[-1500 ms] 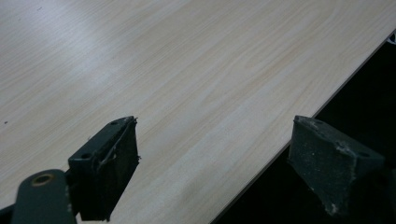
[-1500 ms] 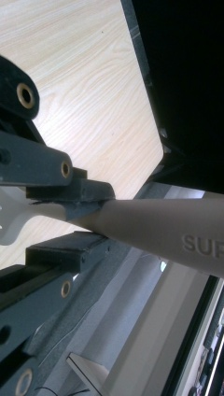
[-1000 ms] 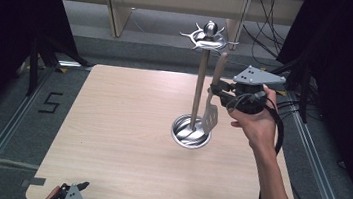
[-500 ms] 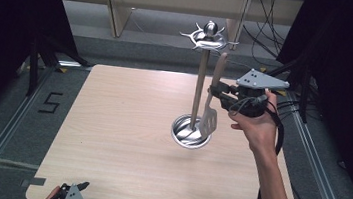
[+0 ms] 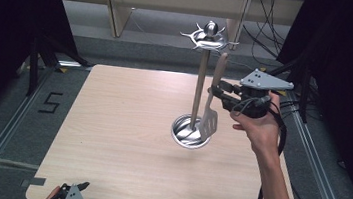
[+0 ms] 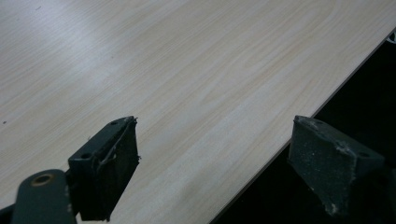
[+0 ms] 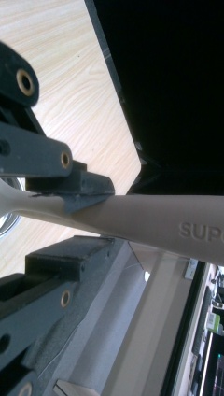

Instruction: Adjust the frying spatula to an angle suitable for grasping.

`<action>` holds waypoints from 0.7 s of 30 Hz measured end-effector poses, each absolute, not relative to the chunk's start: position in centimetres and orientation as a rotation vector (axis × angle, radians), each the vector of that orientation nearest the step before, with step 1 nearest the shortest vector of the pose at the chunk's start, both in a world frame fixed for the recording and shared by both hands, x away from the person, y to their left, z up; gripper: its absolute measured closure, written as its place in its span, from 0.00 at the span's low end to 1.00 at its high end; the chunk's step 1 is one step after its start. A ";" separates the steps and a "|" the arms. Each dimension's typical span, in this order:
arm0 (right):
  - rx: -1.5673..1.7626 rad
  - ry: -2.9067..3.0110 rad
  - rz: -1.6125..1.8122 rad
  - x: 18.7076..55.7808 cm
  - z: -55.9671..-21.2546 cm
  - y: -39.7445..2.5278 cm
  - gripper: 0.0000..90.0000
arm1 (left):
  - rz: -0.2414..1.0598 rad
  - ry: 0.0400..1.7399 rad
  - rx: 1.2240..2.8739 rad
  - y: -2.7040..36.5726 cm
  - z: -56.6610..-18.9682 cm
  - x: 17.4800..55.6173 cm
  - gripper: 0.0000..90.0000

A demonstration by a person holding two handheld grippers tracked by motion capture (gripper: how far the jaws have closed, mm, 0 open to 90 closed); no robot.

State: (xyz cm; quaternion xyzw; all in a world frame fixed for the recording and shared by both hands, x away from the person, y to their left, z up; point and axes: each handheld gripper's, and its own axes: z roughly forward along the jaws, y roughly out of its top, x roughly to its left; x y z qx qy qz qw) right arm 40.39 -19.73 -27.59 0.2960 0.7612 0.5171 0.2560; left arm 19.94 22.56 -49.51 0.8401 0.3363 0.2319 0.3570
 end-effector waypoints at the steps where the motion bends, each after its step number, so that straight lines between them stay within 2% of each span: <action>1: 0.811 2.063 1.414 40.3 -27.6 -19.7 0.71 | 0.598 0.859 2.190 22.6 -49.4 20.0 0.17; 21: 0.841 2.051 1.438 39.3 -28.7 -21.0 0.57 | 0.600 0.870 2.167 22.5 -49.5 19.9 0.17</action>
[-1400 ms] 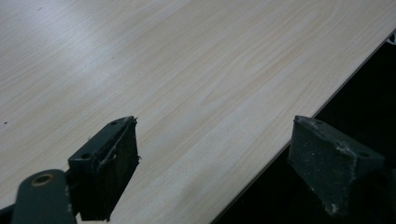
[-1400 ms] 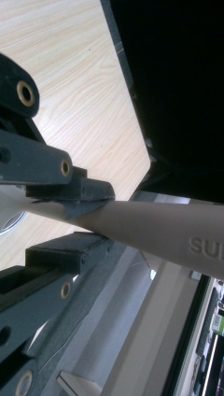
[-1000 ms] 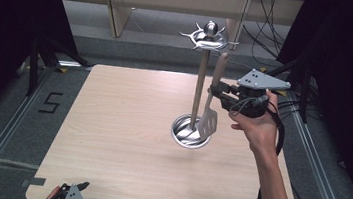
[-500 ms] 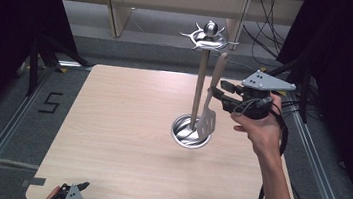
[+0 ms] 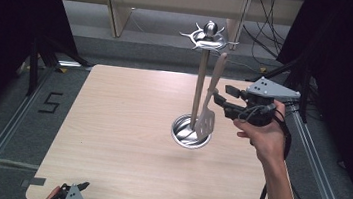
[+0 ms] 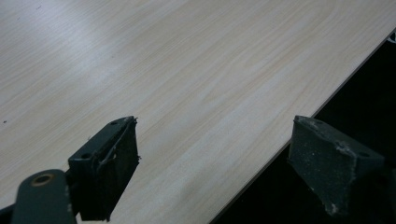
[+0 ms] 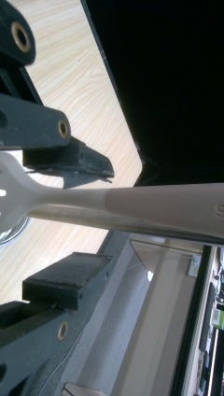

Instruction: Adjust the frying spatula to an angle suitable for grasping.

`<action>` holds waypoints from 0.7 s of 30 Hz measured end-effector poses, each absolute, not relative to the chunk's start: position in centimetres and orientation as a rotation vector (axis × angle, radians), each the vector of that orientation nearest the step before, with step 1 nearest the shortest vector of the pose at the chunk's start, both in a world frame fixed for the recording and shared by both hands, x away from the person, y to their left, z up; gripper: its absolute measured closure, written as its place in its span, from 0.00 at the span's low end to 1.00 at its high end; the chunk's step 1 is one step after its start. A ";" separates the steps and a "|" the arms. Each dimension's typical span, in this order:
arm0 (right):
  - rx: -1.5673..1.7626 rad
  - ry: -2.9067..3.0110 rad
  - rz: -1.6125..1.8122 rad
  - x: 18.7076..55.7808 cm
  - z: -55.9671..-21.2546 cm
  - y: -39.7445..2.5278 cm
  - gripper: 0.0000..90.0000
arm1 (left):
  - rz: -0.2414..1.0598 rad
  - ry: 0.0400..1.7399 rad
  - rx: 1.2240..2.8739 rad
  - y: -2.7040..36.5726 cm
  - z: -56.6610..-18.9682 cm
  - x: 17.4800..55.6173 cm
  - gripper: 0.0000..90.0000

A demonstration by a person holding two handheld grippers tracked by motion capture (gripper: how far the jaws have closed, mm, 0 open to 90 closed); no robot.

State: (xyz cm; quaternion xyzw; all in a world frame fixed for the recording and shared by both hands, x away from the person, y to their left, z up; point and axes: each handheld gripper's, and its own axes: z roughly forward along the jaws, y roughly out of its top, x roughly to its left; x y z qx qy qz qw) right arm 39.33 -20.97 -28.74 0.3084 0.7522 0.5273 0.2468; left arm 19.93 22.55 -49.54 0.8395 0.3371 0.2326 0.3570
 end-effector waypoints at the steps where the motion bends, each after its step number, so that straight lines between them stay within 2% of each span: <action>1: 0.837 2.053 1.440 39.2 -28.8 -21.1 0.56 | 0.600 0.869 2.168 22.5 -49.5 19.9 0.17; 21: 0.883 2.052 1.445 37.6 -32.9 -22.8 0.51 | 0.611 0.870 2.168 22.5 -49.6 19.9 0.17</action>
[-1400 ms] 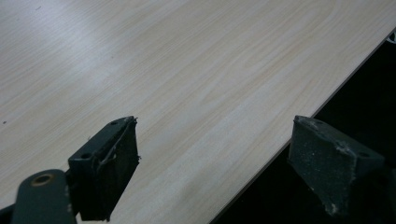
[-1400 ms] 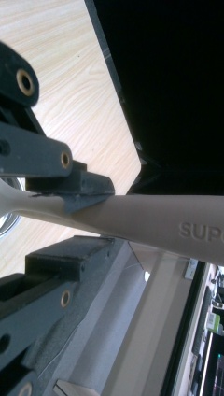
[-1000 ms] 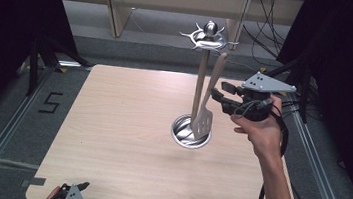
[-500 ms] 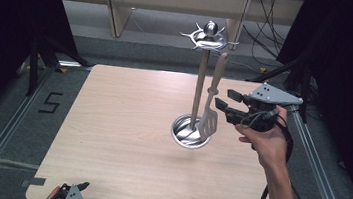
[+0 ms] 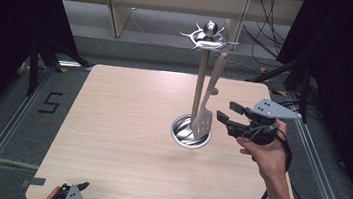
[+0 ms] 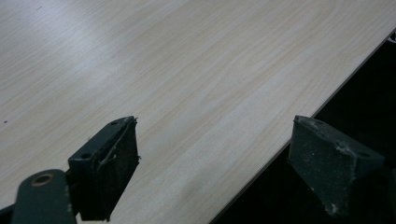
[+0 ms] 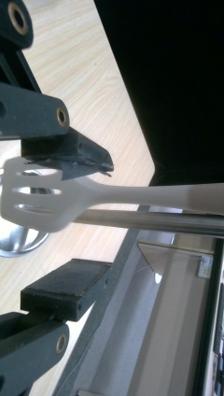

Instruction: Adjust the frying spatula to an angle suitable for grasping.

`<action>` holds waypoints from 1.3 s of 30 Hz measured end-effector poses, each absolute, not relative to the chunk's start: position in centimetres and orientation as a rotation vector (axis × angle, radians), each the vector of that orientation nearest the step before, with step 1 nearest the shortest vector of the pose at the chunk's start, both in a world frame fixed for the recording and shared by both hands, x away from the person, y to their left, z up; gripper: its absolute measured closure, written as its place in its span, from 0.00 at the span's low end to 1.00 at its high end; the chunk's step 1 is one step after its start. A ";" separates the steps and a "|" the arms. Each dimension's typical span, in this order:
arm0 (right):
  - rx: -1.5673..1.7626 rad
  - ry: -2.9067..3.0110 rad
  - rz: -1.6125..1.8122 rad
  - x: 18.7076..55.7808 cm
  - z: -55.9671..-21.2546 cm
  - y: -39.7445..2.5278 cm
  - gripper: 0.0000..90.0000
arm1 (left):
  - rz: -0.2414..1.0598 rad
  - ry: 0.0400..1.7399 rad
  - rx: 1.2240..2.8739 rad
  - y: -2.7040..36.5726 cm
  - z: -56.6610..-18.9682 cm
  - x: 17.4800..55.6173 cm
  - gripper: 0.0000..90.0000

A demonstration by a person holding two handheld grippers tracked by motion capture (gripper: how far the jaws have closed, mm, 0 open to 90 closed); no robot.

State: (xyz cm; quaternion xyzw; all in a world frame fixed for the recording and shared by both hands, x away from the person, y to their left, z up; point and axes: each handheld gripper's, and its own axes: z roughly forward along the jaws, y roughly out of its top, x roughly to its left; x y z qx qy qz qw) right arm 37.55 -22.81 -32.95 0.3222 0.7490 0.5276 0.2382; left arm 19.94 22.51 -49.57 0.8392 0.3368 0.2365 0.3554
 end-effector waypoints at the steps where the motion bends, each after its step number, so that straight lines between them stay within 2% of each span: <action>1: 0.891 2.055 1.443 37.4 -33.3 -22.9 0.51 | 0.618 0.862 2.181 22.6 -49.5 20.0 0.17; 39: 0.992 2.268 1.278 35.4 -40.5 -23.9 0.43 | 0.588 0.852 2.142 22.1 -49.1 19.8 0.17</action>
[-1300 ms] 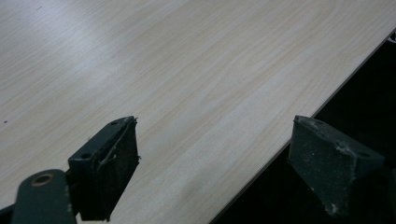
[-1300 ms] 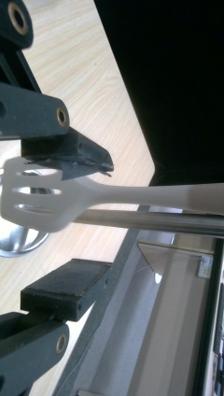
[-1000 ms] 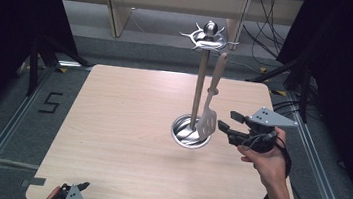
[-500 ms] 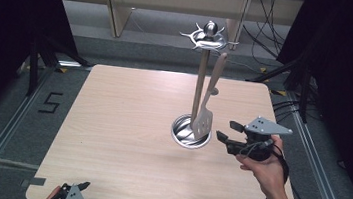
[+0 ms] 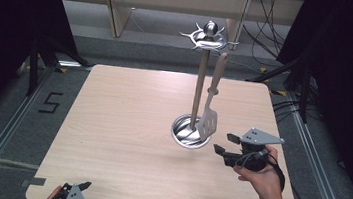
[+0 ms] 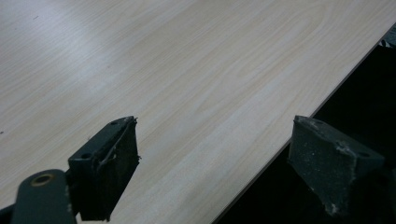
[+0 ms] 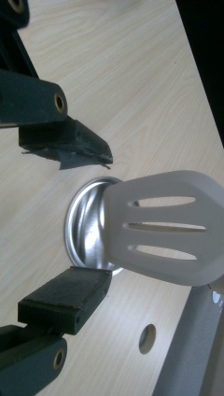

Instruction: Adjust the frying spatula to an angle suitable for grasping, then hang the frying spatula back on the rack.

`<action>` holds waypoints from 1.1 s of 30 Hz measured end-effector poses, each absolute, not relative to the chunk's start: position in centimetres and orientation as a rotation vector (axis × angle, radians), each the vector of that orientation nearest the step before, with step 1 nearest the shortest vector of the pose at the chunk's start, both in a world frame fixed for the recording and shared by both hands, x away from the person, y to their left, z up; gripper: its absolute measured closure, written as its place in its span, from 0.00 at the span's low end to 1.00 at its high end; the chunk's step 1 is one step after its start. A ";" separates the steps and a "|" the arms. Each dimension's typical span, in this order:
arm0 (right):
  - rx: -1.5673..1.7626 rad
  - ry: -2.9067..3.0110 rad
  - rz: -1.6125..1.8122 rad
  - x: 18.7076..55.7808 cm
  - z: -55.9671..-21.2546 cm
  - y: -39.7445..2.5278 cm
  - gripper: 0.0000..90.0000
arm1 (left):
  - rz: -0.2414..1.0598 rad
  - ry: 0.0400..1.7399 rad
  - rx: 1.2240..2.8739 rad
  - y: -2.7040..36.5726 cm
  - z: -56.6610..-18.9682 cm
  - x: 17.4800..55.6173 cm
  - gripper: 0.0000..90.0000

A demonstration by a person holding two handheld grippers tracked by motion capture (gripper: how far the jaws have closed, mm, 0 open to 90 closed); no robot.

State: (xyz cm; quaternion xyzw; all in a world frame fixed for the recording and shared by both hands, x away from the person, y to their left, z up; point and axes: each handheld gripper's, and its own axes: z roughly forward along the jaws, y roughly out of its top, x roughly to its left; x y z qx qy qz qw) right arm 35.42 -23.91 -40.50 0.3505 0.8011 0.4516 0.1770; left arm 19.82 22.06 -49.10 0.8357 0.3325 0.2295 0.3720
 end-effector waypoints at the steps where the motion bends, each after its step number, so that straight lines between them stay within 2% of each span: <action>1: 0.979 2.258 1.276 35.4 -40.7 -24.0 0.43 | 0.588 0.853 2.141 22.1 -49.1 19.8 0.17; 33: 1.000 2.349 1.217 34.2 -43.2 -24.4 0.39 | 0.621 0.839 2.178 22.4 -49.2 19.8 0.17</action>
